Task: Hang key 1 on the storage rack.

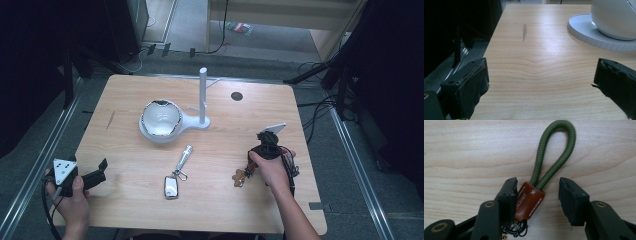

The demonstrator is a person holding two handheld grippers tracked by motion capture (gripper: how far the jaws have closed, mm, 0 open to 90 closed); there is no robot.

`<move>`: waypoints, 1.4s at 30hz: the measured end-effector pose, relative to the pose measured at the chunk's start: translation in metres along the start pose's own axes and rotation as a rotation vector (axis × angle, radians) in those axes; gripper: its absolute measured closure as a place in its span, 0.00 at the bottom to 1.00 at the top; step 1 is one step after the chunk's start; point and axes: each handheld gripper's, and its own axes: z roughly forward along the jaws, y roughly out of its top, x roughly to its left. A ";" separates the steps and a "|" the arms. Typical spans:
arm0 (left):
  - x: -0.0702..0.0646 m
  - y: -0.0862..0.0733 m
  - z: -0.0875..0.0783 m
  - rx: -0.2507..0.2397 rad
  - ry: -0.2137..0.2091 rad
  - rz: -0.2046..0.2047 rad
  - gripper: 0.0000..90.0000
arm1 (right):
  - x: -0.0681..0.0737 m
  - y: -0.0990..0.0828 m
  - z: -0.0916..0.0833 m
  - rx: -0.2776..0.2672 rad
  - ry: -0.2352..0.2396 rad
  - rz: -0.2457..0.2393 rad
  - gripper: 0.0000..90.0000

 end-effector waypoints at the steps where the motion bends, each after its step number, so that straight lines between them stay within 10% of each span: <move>1: 0.000 0.000 0.000 -0.001 0.000 -0.001 0.00 | 0.000 0.000 0.000 0.008 0.002 -0.006 0.57; 25: 0.000 0.000 0.001 0.002 0.003 -0.001 0.00 | 0.006 -0.009 0.002 -0.018 -0.047 -0.088 0.81; 42: 0.000 0.000 0.001 0.004 0.005 0.001 0.00 | 0.008 -0.029 -0.032 -0.267 0.076 -0.150 0.91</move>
